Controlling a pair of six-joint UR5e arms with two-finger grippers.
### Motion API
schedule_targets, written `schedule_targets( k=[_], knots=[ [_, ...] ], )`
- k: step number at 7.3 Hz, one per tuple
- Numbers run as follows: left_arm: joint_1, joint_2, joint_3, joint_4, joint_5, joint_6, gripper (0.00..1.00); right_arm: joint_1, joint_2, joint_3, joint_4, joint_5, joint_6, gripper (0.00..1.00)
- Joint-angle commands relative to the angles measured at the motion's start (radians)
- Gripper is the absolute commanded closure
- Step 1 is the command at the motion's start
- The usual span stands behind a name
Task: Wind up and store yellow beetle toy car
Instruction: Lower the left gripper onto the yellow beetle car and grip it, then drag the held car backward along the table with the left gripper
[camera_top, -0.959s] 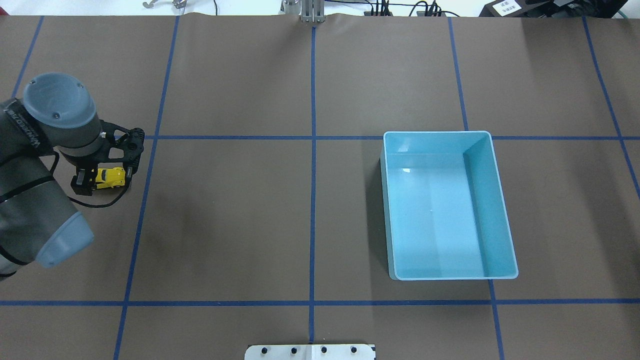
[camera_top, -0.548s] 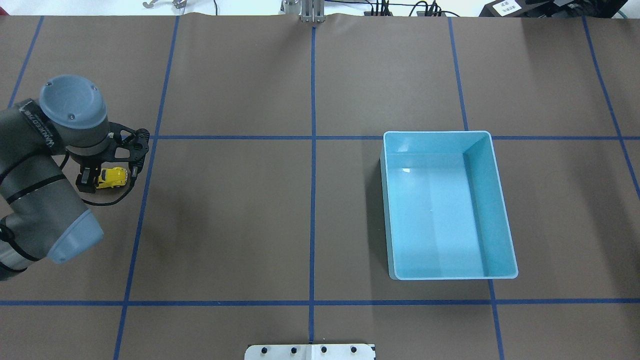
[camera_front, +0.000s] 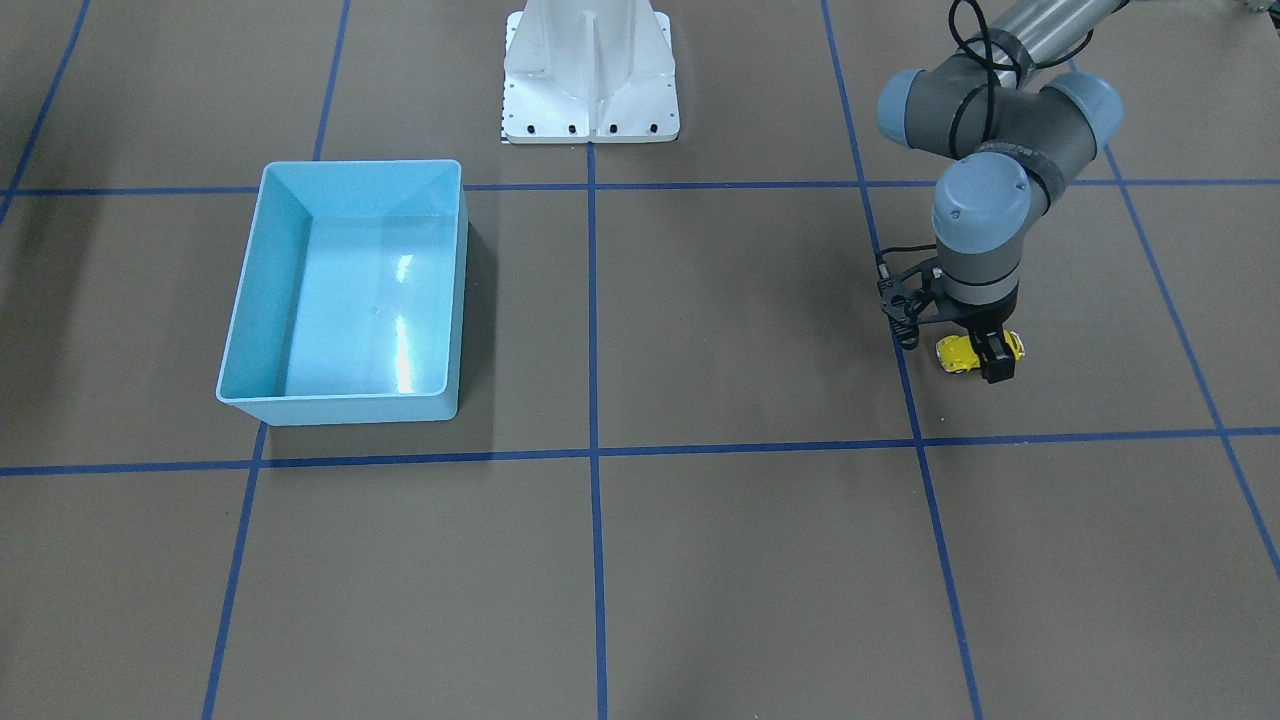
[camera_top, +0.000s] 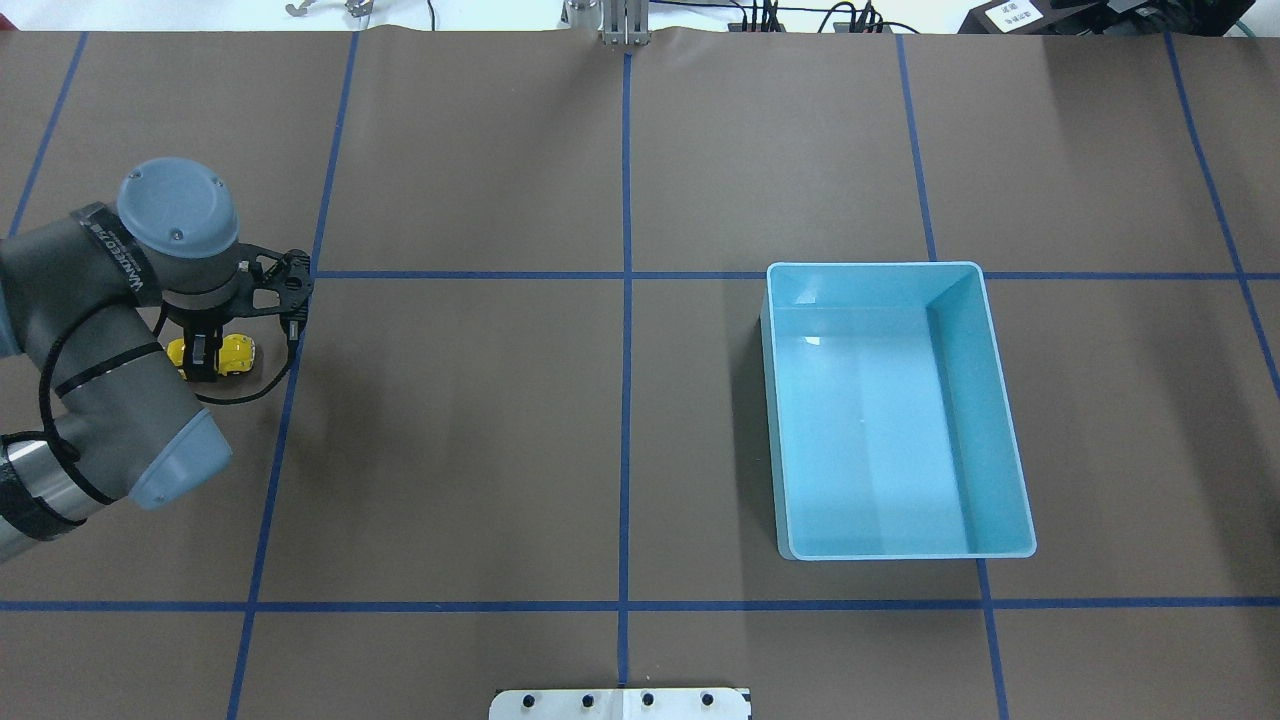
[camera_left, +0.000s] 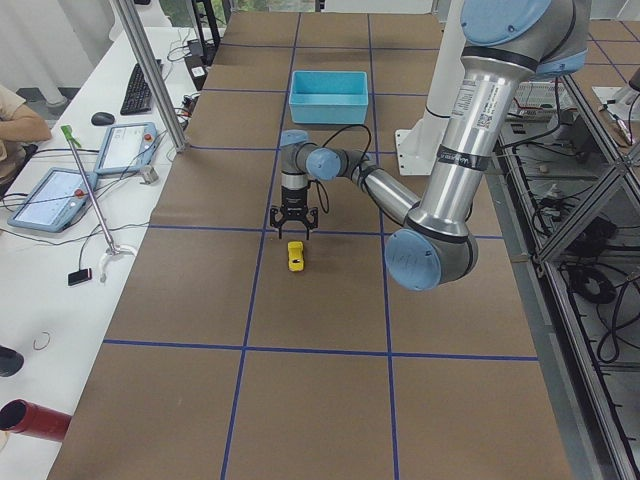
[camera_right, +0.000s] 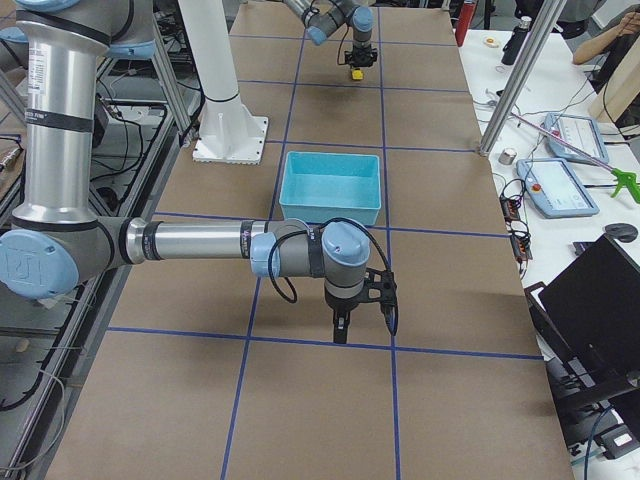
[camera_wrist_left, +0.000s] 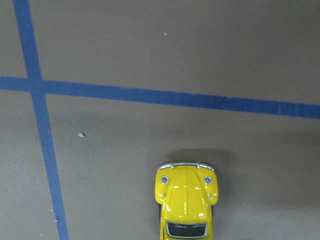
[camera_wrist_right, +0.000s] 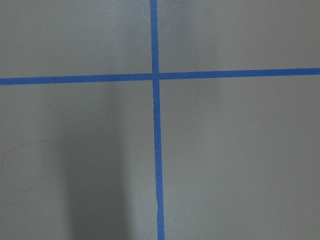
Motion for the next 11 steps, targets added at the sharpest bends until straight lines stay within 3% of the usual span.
schedule_targets(
  k=[1,7,8,9,11],
  knots=[
    [0.001,-0.017,0.038,-0.022,0.000,-0.002,0.12,0.000,0.000,0.000,0.000,0.000,0.000,0.00],
    [0.002,-0.017,0.091,-0.051,-0.065,-0.002,0.12,0.000,0.000,-0.002,0.000,0.000,0.000,0.00],
    [0.002,-0.017,0.093,-0.051,-0.065,-0.003,0.16,0.000,0.000,-0.002,0.000,0.000,0.000,0.00],
    [0.002,-0.015,0.093,-0.051,-0.065,-0.002,0.22,0.000,0.000,-0.003,0.000,0.000,0.000,0.00],
    [-0.001,-0.010,0.087,-0.050,-0.071,-0.002,0.56,0.000,0.002,-0.005,0.000,0.000,0.000,0.00]
  ],
)
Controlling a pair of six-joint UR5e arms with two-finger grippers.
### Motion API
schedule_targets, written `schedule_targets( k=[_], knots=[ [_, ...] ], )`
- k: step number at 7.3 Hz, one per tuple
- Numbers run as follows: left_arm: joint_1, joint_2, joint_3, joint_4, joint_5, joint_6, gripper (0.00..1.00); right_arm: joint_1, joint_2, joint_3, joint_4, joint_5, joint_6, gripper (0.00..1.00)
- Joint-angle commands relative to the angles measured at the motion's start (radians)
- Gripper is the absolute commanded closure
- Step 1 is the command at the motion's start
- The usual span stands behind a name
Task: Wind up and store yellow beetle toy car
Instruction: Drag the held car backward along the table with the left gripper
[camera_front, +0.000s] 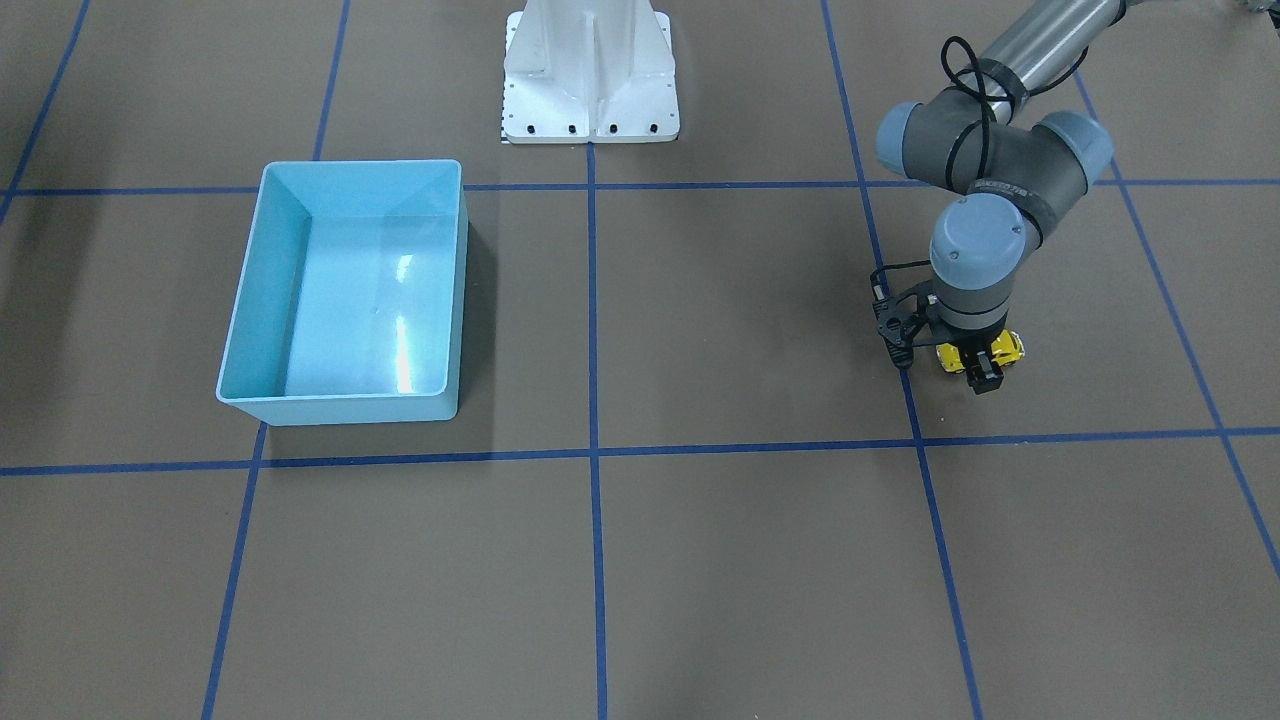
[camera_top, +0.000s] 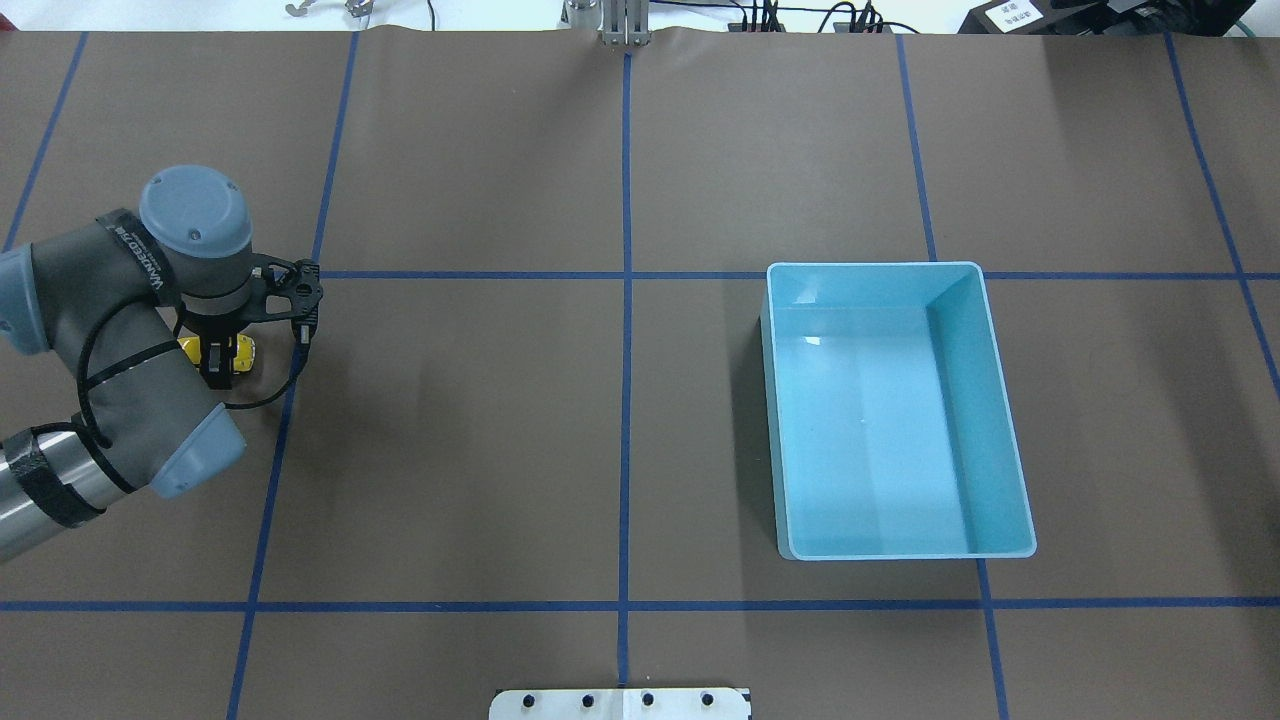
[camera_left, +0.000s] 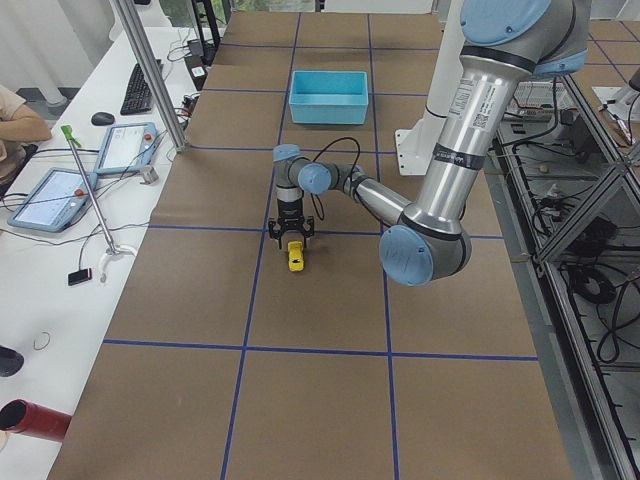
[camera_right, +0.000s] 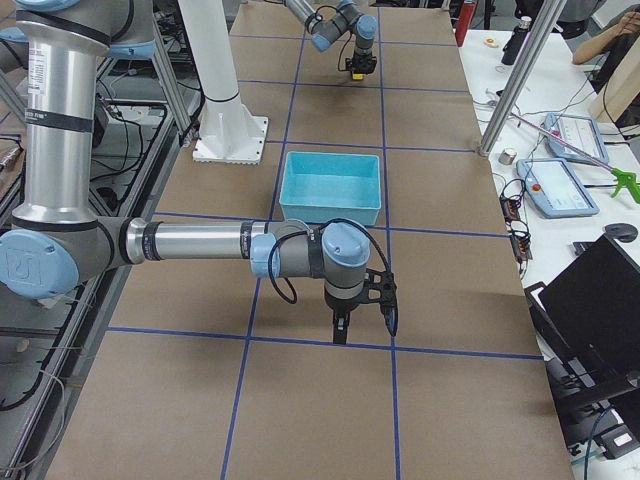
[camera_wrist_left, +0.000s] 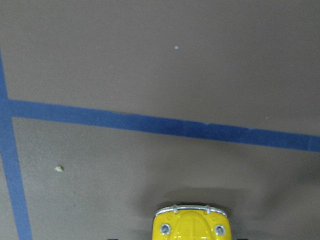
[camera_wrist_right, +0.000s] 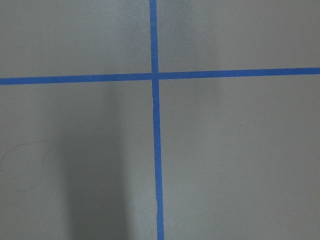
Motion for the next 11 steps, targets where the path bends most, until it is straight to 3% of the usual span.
schedule_targets(
  k=[1,3,4,6,9,11],
  knots=[
    [-0.006,0.002,-0.009,0.000,-0.044,-0.001,0.73,0.000,0.001,-0.003,0.000,0.000,0.000,0.00],
    [-0.008,0.007,-0.056,0.000,-0.055,0.001,0.90,-0.002,0.003,-0.004,0.000,-0.002,0.000,0.00],
    [-0.008,0.007,-0.095,-0.001,-0.058,0.010,0.95,-0.002,0.003,-0.004,0.000,-0.002,0.002,0.00],
    [0.001,-0.004,-0.164,-0.018,-0.059,0.022,0.95,-0.002,0.004,-0.004,0.000,-0.005,0.000,0.00],
    [0.012,-0.010,-0.170,-0.082,-0.089,0.057,0.94,-0.002,0.004,-0.004,0.000,-0.005,0.002,0.00],
    [0.099,-0.036,-0.160,-0.098,-0.089,-0.017,0.94,-0.002,0.004,-0.004,0.000,-0.005,0.000,0.00]
  ],
)
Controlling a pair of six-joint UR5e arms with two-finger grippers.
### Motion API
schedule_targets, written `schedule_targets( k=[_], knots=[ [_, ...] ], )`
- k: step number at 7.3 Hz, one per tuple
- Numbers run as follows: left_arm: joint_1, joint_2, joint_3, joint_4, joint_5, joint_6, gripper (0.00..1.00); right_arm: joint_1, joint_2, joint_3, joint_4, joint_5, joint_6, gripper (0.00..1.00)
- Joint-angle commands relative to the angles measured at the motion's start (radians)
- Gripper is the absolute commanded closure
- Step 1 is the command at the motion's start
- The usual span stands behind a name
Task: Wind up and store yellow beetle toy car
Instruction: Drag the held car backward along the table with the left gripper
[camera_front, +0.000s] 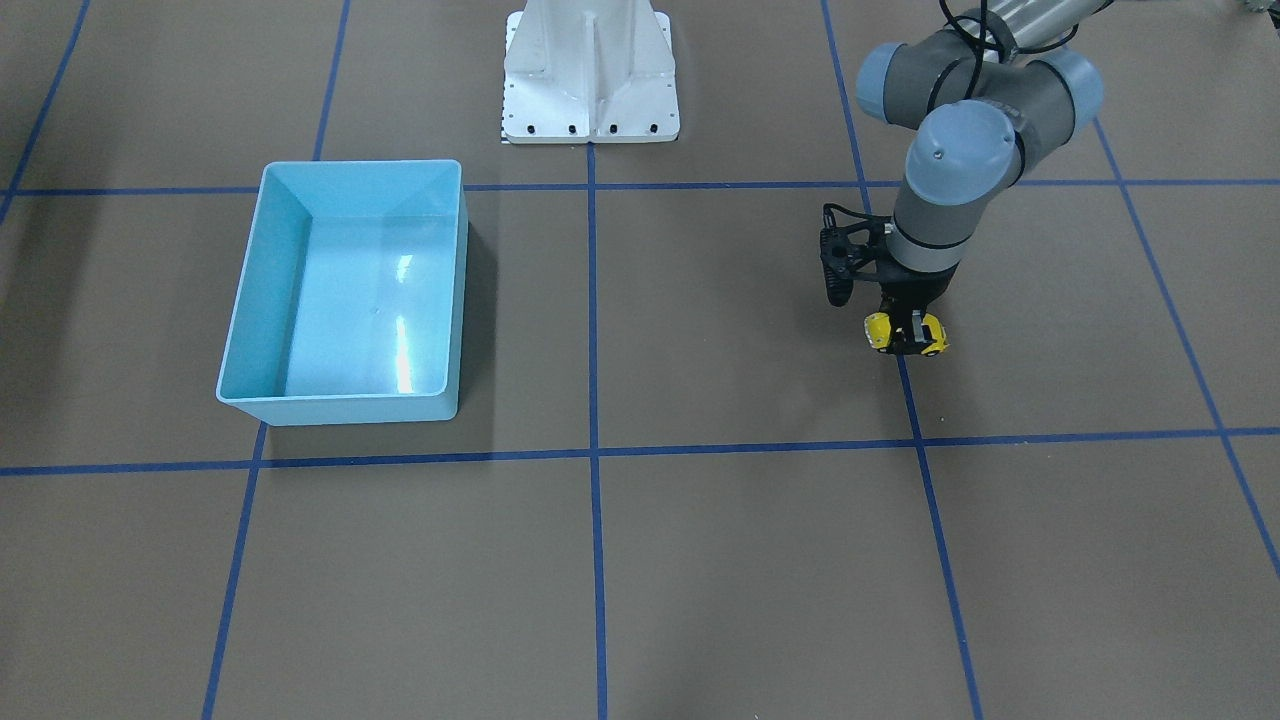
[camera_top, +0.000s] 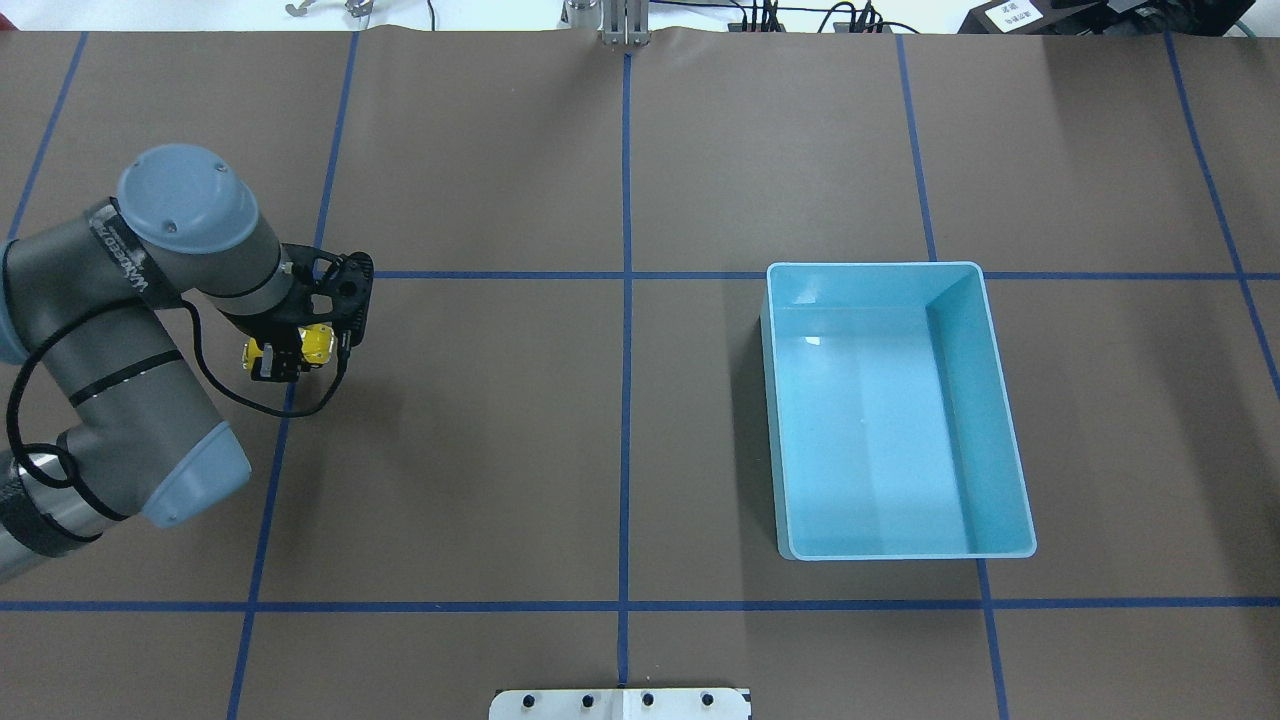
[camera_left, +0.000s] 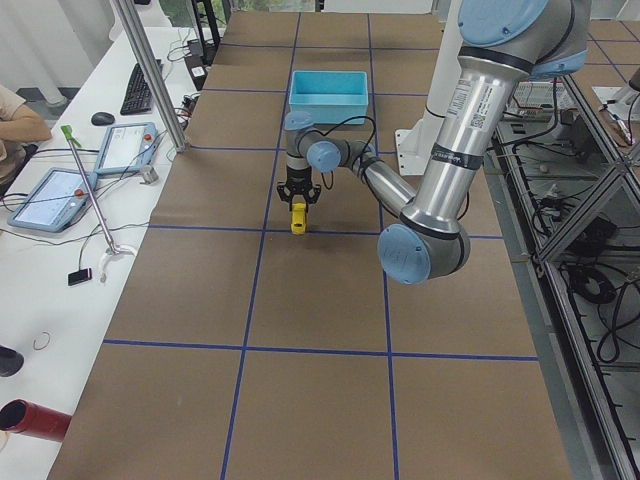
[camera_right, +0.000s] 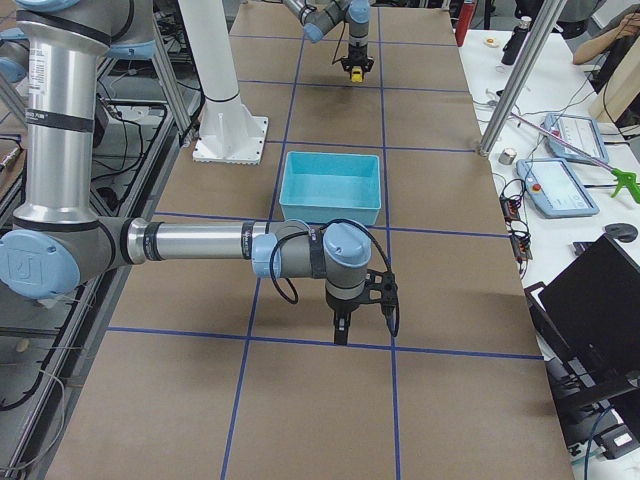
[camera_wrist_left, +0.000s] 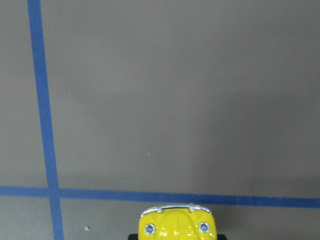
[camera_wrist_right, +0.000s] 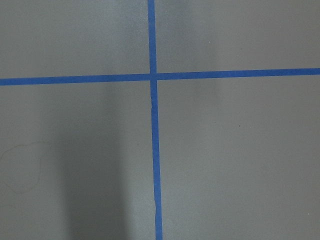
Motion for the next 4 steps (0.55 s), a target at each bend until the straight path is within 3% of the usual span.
schedule_targets(
  k=[1,4],
  knots=[
    [0.083,-0.031,0.024,-0.015,0.002,-0.030,0.94,0.000,0.000,0.000,0.000,0.000,-0.001,0.00],
    [0.093,-0.037,0.027,-0.014,0.010,-0.007,0.94,0.000,0.000,0.000,0.000,-0.002,-0.001,0.00]
  ],
)
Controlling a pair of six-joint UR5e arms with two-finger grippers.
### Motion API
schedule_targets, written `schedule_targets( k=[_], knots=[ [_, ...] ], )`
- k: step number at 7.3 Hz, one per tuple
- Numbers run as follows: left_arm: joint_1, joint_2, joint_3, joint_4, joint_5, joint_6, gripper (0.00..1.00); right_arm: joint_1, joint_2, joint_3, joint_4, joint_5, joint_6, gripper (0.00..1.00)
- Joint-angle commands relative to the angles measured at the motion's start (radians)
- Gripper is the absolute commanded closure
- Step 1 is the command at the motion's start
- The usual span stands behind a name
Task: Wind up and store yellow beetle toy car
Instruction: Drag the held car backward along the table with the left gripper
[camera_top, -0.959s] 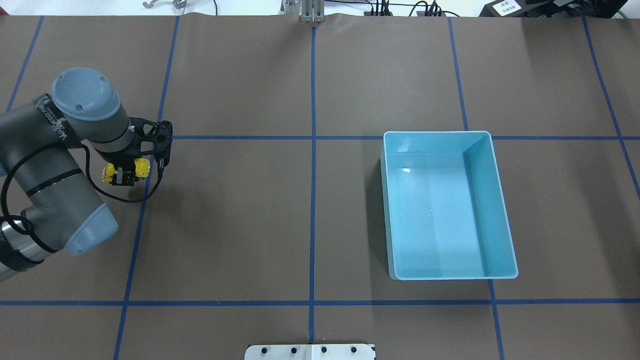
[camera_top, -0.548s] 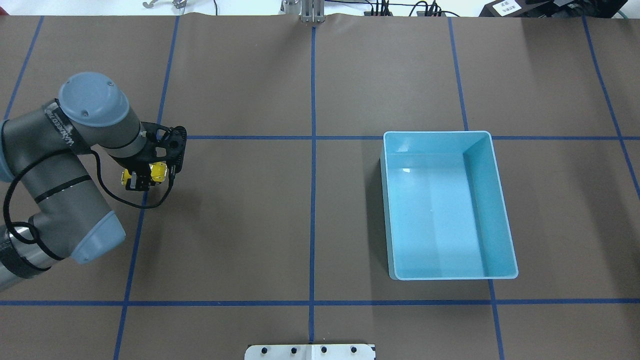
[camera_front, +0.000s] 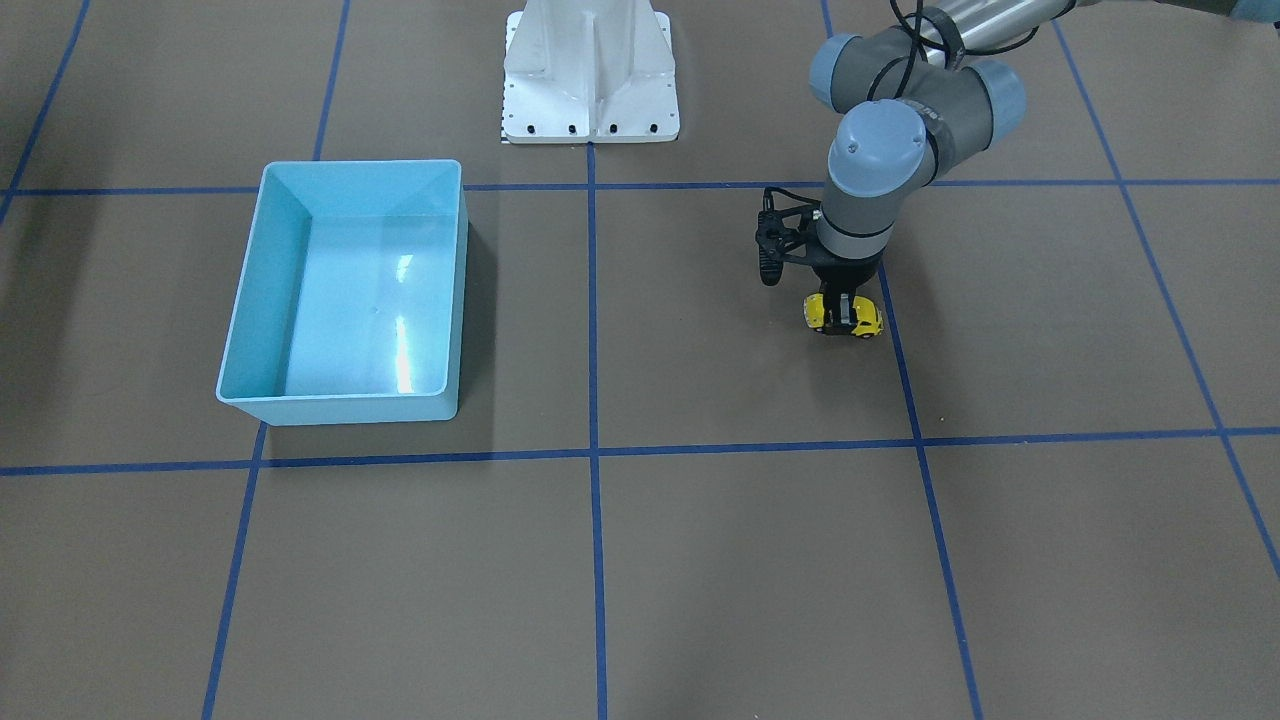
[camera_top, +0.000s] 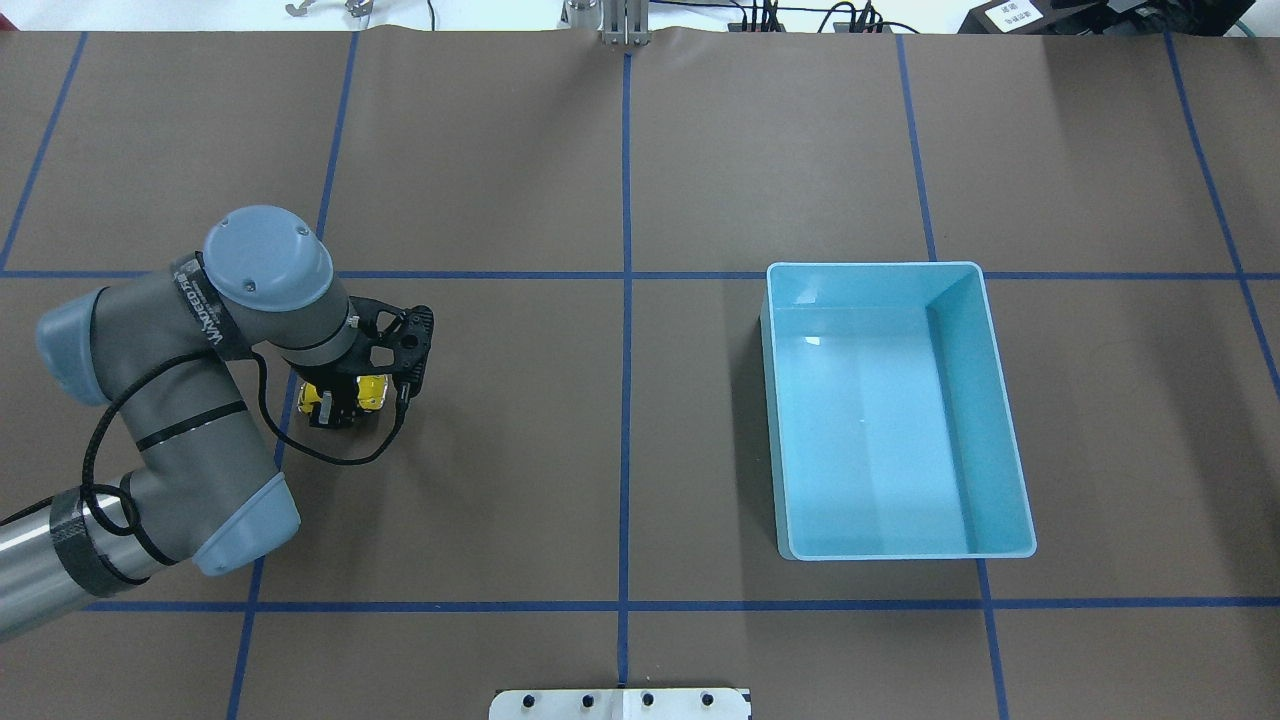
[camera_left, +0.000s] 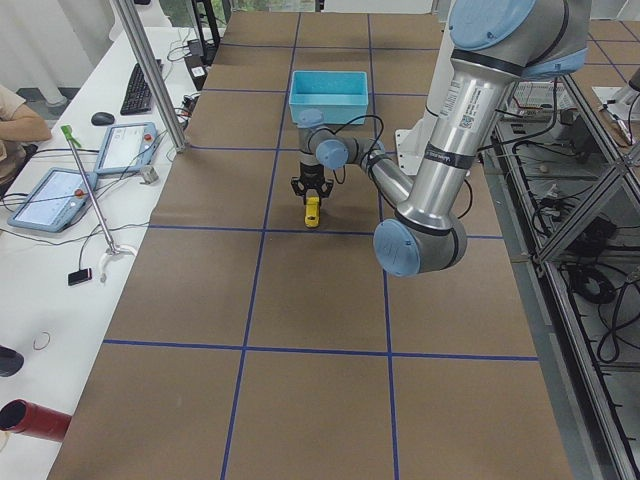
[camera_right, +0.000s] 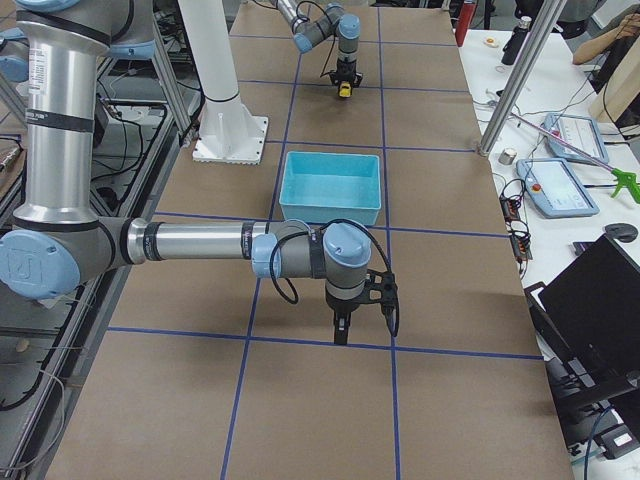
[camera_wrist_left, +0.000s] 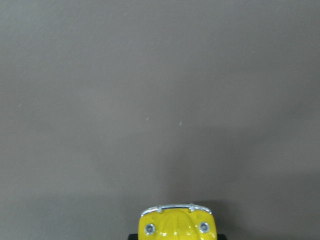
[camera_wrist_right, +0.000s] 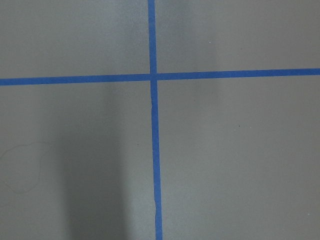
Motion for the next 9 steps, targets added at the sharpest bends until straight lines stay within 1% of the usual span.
schedule_targets(
  k=[1,2,4,6,9],
  knots=[
    [0.004,0.000,0.000,-0.001,0.001,0.021,0.94,0.000,0.000,0.000,0.000,-0.001,0.001,0.00],
    [0.005,0.003,0.001,-0.003,0.001,0.020,0.94,0.000,0.000,0.000,0.000,-0.001,0.001,0.00],
    [0.002,0.014,0.002,-0.059,-0.002,0.023,0.94,0.000,0.000,0.000,0.000,-0.002,0.001,0.00],
    [0.002,0.023,-0.002,-0.072,-0.005,0.023,0.94,0.000,0.002,-0.001,0.000,-0.002,0.001,0.00],
    [0.001,0.066,0.001,-0.136,-0.006,0.023,0.94,0.000,0.002,-0.002,0.000,-0.002,0.001,0.00]
  ],
)
